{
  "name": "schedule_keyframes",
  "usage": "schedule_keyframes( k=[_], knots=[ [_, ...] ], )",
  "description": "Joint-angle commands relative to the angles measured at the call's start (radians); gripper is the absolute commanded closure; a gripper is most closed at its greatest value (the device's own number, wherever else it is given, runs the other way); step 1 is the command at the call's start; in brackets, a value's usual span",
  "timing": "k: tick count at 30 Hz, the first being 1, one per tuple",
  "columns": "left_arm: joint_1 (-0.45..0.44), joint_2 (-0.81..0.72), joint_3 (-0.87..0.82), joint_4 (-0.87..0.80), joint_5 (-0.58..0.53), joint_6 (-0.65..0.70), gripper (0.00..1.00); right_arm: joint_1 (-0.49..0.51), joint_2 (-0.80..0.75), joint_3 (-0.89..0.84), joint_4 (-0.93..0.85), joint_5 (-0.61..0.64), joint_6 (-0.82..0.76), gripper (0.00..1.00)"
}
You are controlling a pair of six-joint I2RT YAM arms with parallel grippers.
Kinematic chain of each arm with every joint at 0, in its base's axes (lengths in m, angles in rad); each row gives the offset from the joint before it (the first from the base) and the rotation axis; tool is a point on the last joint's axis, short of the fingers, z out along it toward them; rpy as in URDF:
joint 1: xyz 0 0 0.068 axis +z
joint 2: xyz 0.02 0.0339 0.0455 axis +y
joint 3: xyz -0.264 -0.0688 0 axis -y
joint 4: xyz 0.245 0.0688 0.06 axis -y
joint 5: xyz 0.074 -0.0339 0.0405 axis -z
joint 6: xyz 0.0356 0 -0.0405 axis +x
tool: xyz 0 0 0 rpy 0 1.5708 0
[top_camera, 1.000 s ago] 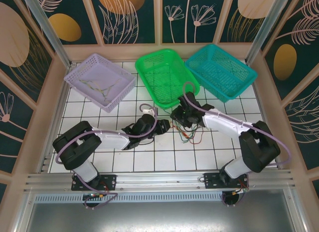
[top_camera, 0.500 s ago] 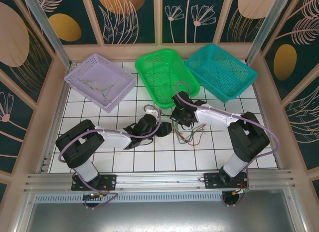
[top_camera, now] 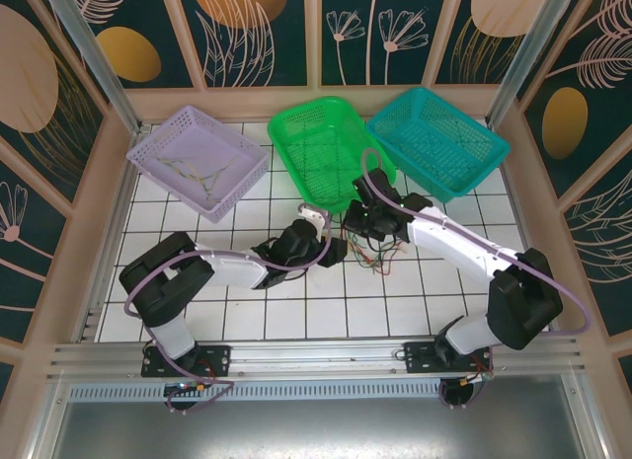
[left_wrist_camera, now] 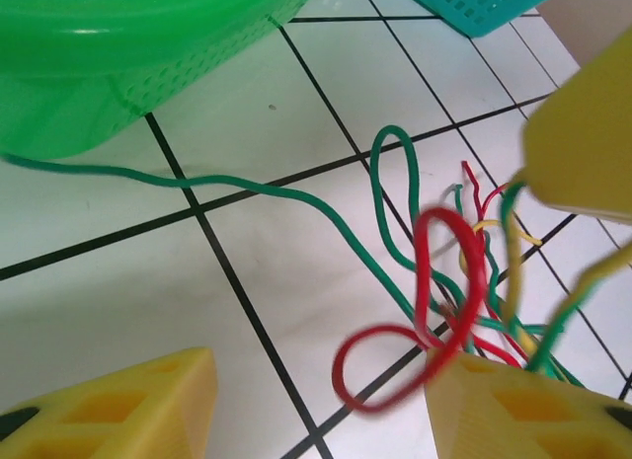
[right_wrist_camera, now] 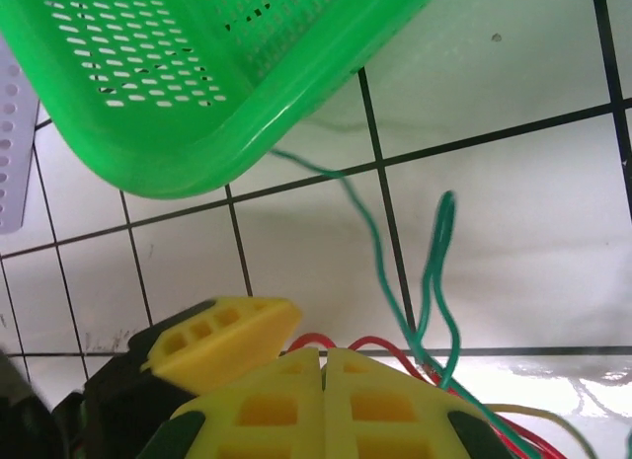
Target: Untangle the cables
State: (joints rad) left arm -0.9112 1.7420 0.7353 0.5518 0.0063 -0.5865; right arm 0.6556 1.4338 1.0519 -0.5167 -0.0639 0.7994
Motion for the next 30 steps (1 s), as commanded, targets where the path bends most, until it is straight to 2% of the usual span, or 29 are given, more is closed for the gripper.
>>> schedule_keyframes(
  k=[1,4,7,12,17,20,26,30],
  knots=[
    [-0.003,0.045,0.033,0.048,0.011,0.032,0.6,-0.008,-0.046,0.025,-0.032,-0.063,-0.045,1.0],
    [-0.004,0.057,0.035,0.073,-0.012,-0.003,0.88,-0.025,-0.063,0.032,-0.038,-0.099,-0.065,1.0],
    [-0.003,0.042,0.006,0.104,-0.059,-0.058,1.0,-0.041,-0.1,0.045,-0.059,-0.096,-0.086,1.0],
    [-0.003,0.009,-0.048,0.118,-0.087,-0.121,1.0,-0.103,-0.199,0.083,-0.085,-0.118,-0.124,1.0],
    [-0.004,-0.022,-0.073,0.037,-0.137,-0.17,1.0,-0.22,-0.287,0.138,-0.102,-0.198,-0.128,1.0],
    [-0.004,-0.065,-0.091,-0.022,-0.192,-0.208,1.0,-0.267,-0.337,0.207,-0.12,-0.172,-0.126,1.0],
    [-0.003,-0.127,-0.12,-0.159,-0.298,-0.266,1.0,-0.324,-0.405,0.342,-0.124,-0.023,-0.105,1.0],
    [-0.003,-0.173,-0.137,-0.206,-0.344,-0.29,1.0,-0.325,-0.4,0.391,-0.088,-0.012,-0.089,1.0]
  ],
)
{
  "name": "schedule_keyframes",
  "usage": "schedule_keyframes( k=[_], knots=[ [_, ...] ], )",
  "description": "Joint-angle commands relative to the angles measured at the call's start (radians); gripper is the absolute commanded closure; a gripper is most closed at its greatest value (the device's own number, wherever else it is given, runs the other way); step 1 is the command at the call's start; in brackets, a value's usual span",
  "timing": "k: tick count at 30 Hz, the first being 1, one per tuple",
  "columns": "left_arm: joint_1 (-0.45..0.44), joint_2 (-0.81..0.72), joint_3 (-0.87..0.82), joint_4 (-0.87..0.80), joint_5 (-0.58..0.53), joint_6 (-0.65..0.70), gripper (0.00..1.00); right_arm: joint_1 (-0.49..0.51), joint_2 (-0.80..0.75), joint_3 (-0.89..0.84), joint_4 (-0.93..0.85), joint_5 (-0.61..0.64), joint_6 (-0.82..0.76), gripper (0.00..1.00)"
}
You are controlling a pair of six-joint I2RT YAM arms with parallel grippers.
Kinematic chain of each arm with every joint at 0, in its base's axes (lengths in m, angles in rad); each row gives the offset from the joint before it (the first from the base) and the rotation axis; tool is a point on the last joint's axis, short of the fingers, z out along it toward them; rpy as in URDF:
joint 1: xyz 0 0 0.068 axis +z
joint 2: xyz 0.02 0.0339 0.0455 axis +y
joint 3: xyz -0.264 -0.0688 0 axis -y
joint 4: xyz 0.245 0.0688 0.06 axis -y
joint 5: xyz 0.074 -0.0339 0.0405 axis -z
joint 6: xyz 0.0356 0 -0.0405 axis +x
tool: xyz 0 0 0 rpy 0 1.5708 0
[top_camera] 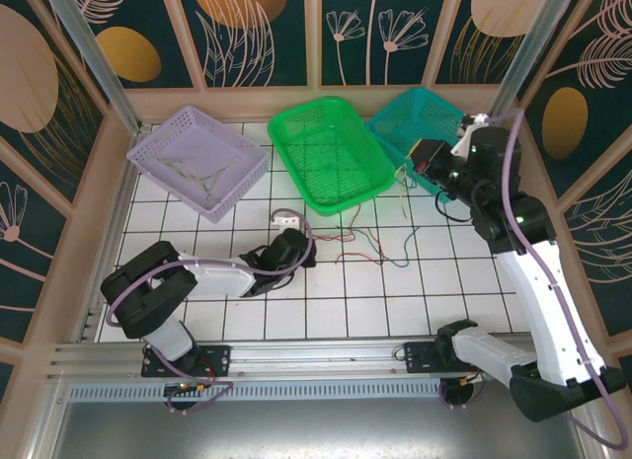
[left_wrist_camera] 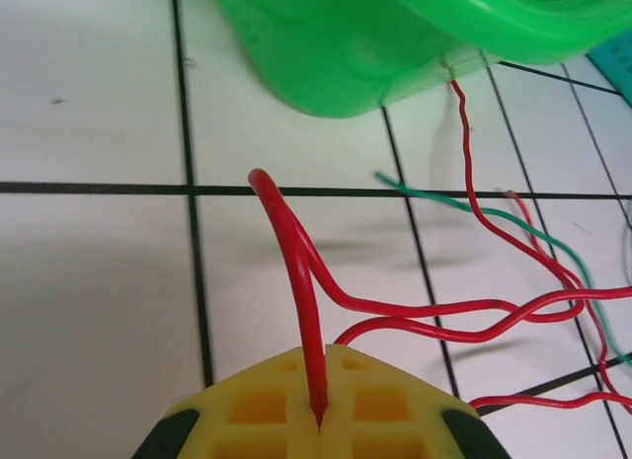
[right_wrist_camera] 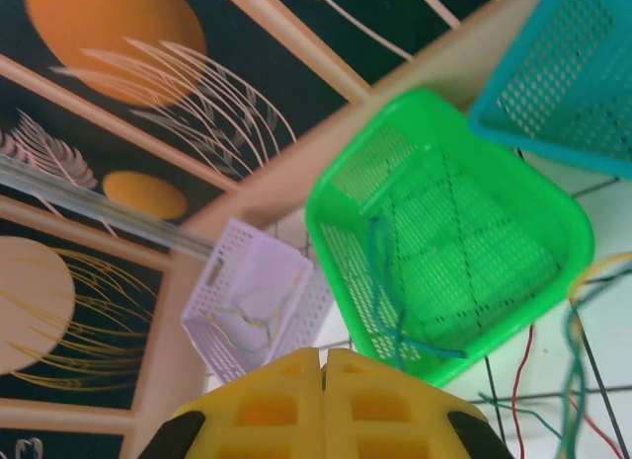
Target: Untangle the cables
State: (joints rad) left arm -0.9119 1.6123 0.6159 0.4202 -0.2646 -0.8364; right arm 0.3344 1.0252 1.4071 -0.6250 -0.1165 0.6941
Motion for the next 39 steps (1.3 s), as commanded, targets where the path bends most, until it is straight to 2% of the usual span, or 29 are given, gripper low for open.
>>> schedule_keyframes(
  k=[1,5,8,10,11,12,14,17,18,24,28,31,34,39],
  knots=[
    [-0.003,-0.052,-0.018,-0.081,-0.077,-0.043,1.0,-0.005,0.012,0.04,0.028,0.034,0.02,1.0],
    [-0.004,-0.125,-0.025,-0.1,-0.093,-0.058,1.0,-0.003,0.021,0.012,0.042,0.023,0.015,1.0],
    [-0.003,-0.179,-0.013,-0.19,-0.135,-0.071,1.0,-0.004,0.003,-0.059,0.049,0.01,0.014,1.0],
    [-0.002,-0.205,-0.002,-0.266,-0.161,-0.09,1.0,-0.004,-0.007,-0.111,0.076,-0.051,0.007,1.0],
    [-0.003,-0.216,0.002,-0.308,-0.172,-0.107,0.95,-0.003,-0.008,-0.136,0.088,-0.088,0.004,1.0],
    [-0.003,-0.228,0.004,-0.333,-0.175,-0.115,0.85,-0.002,-0.01,-0.164,0.108,-0.133,-0.001,1.0],
    [-0.003,-0.26,-0.011,-0.354,-0.175,-0.15,0.75,0.003,-0.017,-0.213,0.165,-0.218,-0.023,1.0],
    [-0.003,-0.325,-0.02,-0.374,-0.166,-0.209,0.5,0.01,-0.025,-0.272,0.227,-0.327,-0.062,1.0],
    [-0.003,-0.349,-0.017,-0.382,-0.165,-0.224,0.45,0.014,-0.027,-0.285,0.238,-0.352,-0.079,1.0],
    [-0.002,-0.447,0.079,-0.387,-0.158,-0.28,0.26,0.064,-0.03,-0.335,0.31,-0.438,-0.166,1.0],
    [-0.003,-0.438,0.185,-0.358,-0.133,-0.298,0.17,0.12,-0.017,-0.332,0.31,-0.419,-0.217,1.0],
    [-0.001,-0.4,0.26,-0.353,-0.103,-0.317,0.16,0.144,-0.013,-0.333,0.323,-0.42,-0.219,1.0],
    [-0.001,-0.364,0.313,-0.352,-0.065,-0.35,0.19,0.169,-0.009,-0.329,0.336,-0.42,-0.222,1.0],
    [-0.002,-0.335,0.336,-0.36,-0.04,-0.364,0.21,0.188,0.007,-0.319,0.321,-0.413,-0.235,1.0]
  ],
)
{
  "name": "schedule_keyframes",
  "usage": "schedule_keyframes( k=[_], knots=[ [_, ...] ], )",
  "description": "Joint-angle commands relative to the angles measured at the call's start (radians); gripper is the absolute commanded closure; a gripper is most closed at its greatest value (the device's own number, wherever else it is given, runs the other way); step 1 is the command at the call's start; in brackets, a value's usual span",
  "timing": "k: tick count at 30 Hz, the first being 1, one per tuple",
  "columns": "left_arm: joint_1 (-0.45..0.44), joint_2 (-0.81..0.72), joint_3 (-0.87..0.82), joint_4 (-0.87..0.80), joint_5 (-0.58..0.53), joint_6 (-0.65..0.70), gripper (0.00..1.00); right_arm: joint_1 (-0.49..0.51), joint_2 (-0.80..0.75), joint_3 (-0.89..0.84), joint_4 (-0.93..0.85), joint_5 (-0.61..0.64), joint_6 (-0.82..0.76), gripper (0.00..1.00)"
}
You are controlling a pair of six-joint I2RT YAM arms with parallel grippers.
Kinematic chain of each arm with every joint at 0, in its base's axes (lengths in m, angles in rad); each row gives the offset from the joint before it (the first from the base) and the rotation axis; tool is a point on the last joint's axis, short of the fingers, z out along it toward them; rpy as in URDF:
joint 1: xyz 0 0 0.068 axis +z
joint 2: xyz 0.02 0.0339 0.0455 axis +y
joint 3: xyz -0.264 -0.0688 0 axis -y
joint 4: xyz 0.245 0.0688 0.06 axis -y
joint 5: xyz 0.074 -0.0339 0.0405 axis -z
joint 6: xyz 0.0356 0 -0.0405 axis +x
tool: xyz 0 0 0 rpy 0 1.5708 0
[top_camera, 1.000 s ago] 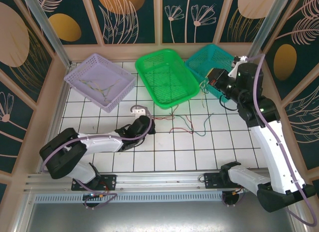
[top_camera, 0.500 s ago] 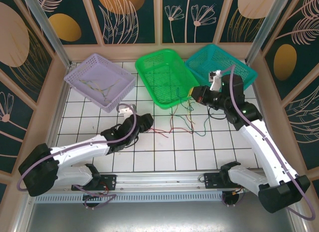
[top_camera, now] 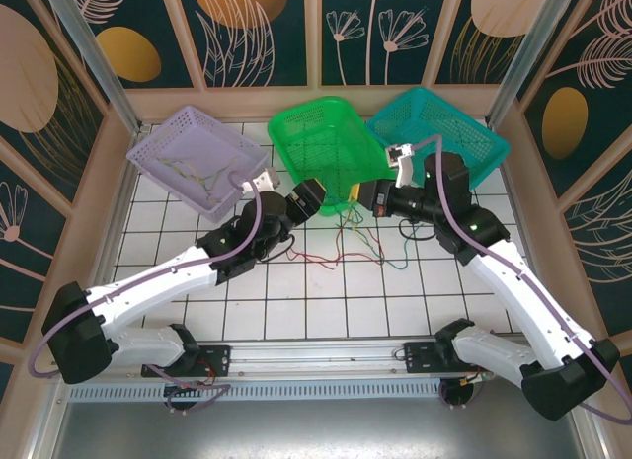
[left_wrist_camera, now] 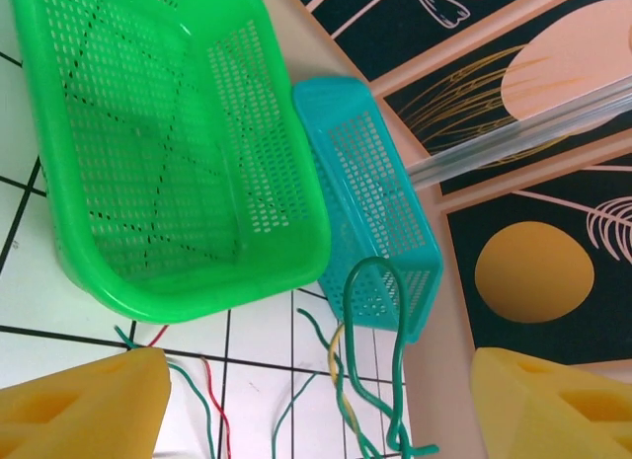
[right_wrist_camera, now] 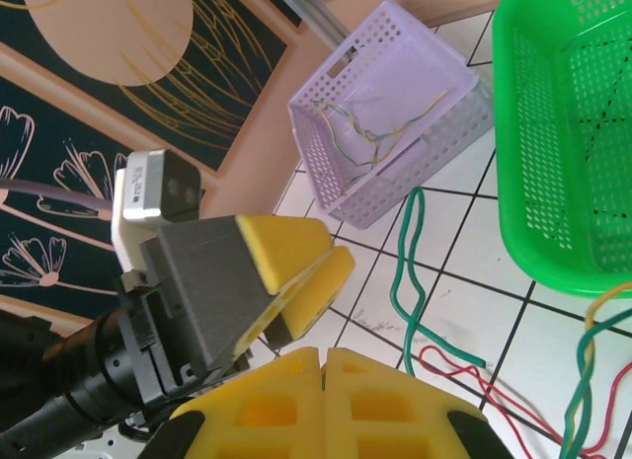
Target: Untangle the cables
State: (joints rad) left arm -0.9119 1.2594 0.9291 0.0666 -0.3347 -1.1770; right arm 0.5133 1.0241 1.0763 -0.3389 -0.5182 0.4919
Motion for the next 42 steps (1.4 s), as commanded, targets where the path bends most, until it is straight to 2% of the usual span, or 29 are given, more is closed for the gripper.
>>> schedule_keyframes(
  k=[1,4,6,10,11,13,14,18,19,22,25,27,30,35,36,38,39,42],
  knots=[
    [-0.001,0.025,0.024,0.004,0.036,-0.021,0.2,0.013,0.011,0.013,0.031,-0.01,-0.035,1.0],
    [-0.002,0.055,0.032,0.039,0.059,-0.021,0.19,0.028,0.015,0.007,0.036,-0.012,-0.033,1.0],
    [-0.002,0.081,0.037,0.065,0.086,-0.021,0.26,0.028,0.016,0.005,0.04,-0.005,-0.027,1.0],
    [-0.001,0.133,0.037,0.07,0.11,-0.033,0.57,0.057,0.015,0.008,0.047,0.004,-0.014,1.0],
    [-0.001,0.137,0.036,0.07,0.101,-0.034,0.66,0.057,0.012,0.008,0.046,0.002,-0.013,1.0],
    [0.002,0.125,0.038,0.04,0.041,-0.023,0.93,0.058,0.005,0.01,0.032,0.024,-0.018,1.0],
    [0.003,0.113,0.038,0.023,0.005,-0.011,1.0,0.057,0.001,0.011,0.019,0.041,-0.024,1.0],
    [0.031,0.022,0.029,-0.149,-0.181,0.027,1.0,0.039,-0.021,0.028,-0.123,0.288,-0.022,1.0],
    [0.038,-0.013,0.004,-0.188,-0.22,0.026,1.0,-0.01,-0.034,0.027,-0.165,0.36,-0.002,1.0],
    [0.068,-0.117,-0.093,-0.246,-0.262,0.022,1.0,-0.153,-0.09,0.001,-0.203,0.376,0.036,1.0],
    [0.091,-0.182,-0.192,-0.234,-0.221,0.008,1.0,-0.236,-0.128,-0.004,-0.179,0.306,0.043,1.0],
    [0.091,-0.19,-0.247,-0.166,-0.162,-0.002,1.0,-0.24,-0.123,-0.001,-0.136,0.232,0.048,1.0],
    [0.091,-0.144,-0.284,-0.068,-0.079,-0.017,1.0,-0.238,-0.1,-0.004,-0.076,0.142,0.06,1.0],
    [0.091,-0.032,-0.278,0.034,-0.003,-0.029,1.0,-0.234,-0.07,0.001,-0.032,0.073,0.068,1.0],
    [0.09,-0.001,-0.269,0.043,0.017,-0.027,0.87,-0.233,-0.064,0.001,-0.019,0.045,0.069,1.0],
    [0.091,0.047,-0.248,0.043,0.045,-0.025,0.49,-0.232,-0.057,-0.005,0.02,-0.024,0.07,1.0],
    [0.091,0.06,-0.234,0.031,0.047,-0.024,0.4,-0.228,-0.053,-0.009,0.036,-0.061,0.07,1.0],
    [0.09,0.04,-0.207,0.015,0.024,-0.022,0.28,-0.2,-0.048,-0.012,0.077,-0.136,0.05,1.0]
  ],
)
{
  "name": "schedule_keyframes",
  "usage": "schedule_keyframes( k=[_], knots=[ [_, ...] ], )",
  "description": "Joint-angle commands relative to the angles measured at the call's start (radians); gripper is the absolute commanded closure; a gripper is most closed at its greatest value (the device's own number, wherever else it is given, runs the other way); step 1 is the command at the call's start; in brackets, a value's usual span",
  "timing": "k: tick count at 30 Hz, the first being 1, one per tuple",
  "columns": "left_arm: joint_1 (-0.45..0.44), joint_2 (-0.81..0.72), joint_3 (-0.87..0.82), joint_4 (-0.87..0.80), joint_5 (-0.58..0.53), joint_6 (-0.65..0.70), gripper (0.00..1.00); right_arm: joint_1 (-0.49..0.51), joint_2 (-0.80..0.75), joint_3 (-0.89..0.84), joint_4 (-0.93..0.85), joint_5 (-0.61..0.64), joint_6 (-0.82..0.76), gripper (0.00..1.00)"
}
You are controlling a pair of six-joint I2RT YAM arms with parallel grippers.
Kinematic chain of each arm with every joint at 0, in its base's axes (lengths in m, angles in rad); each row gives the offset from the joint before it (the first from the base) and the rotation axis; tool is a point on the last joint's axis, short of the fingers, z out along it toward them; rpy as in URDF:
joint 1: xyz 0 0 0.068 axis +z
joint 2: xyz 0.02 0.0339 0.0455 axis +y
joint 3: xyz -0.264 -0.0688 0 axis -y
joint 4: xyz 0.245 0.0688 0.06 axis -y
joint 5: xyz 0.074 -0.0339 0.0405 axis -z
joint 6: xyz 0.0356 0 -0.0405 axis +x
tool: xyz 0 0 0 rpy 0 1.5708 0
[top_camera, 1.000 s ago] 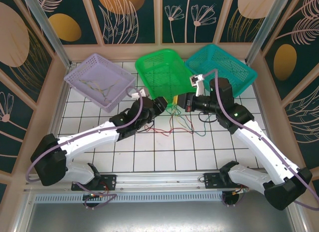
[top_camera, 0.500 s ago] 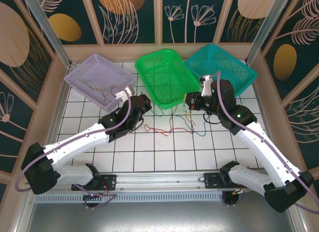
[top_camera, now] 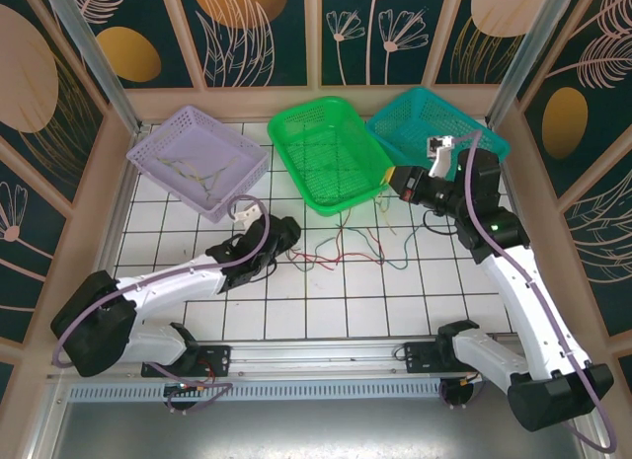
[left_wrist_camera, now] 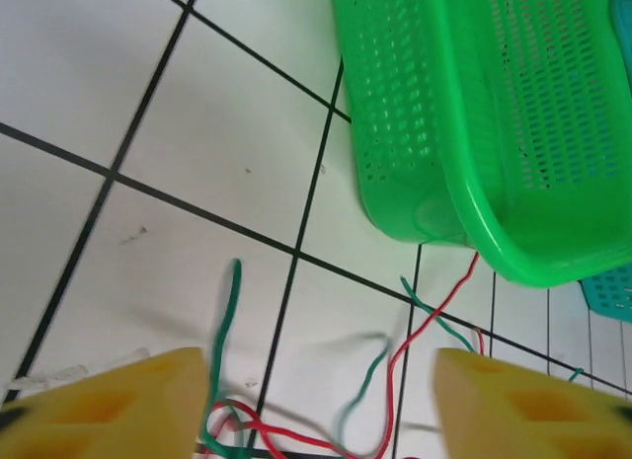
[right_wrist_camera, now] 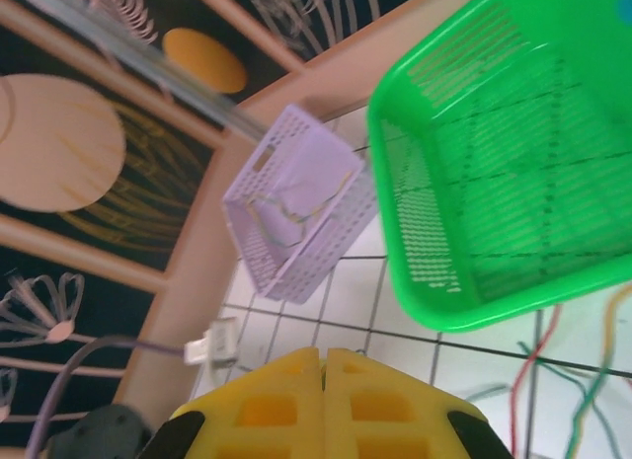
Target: Untangle the cables
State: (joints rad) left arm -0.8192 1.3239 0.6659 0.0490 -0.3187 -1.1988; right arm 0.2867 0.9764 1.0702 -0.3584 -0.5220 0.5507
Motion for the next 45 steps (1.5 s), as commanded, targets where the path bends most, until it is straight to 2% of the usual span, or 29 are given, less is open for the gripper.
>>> schedule_keyframes(
  k=[1,5,10,17,25,27,32,37,38,43,45],
  knots=[
    [-0.002,-0.041,0.067,0.028,-0.003,0.003,0.25,0.042,0.001,-0.005,0.108,-0.154,-0.02,1.0],
    [-0.002,-0.081,0.133,0.018,-0.006,0.006,0.21,0.105,0.016,0.007,0.128,-0.204,-0.065,1.0],
    [-0.002,-0.06,0.216,0.067,0.105,-0.066,0.21,0.18,0.045,0.013,0.171,-0.265,-0.106,1.0],
    [0.006,-0.021,0.266,0.094,0.158,-0.109,0.19,0.205,0.091,0.048,0.19,-0.33,-0.115,1.0],
    [0.015,0.06,0.262,0.163,0.272,-0.122,0.28,0.226,0.103,0.054,0.182,-0.357,-0.126,1.0],
    [0.015,0.074,0.266,0.174,0.281,-0.116,0.34,0.23,0.107,0.054,0.181,-0.364,-0.128,1.0],
    [0.025,0.086,0.258,0.198,0.279,-0.103,0.55,0.235,0.11,0.055,0.176,-0.38,-0.131,1.0],
    [0.033,0.067,0.25,0.189,0.245,-0.091,0.96,0.237,0.107,0.054,0.14,-0.371,-0.155,1.0],
    [0.035,0.058,0.249,0.186,0.231,-0.083,1.0,0.238,0.105,0.053,0.133,-0.372,-0.155,1.0],
    [0.049,-0.005,0.262,0.213,0.128,0.002,1.0,0.255,0.106,0.035,0.074,-0.34,-0.15,1.0],
    [0.058,-0.025,0.268,0.262,0.127,0.037,1.0,0.281,0.109,0.027,0.041,-0.313,-0.143,1.0]
  ],
)
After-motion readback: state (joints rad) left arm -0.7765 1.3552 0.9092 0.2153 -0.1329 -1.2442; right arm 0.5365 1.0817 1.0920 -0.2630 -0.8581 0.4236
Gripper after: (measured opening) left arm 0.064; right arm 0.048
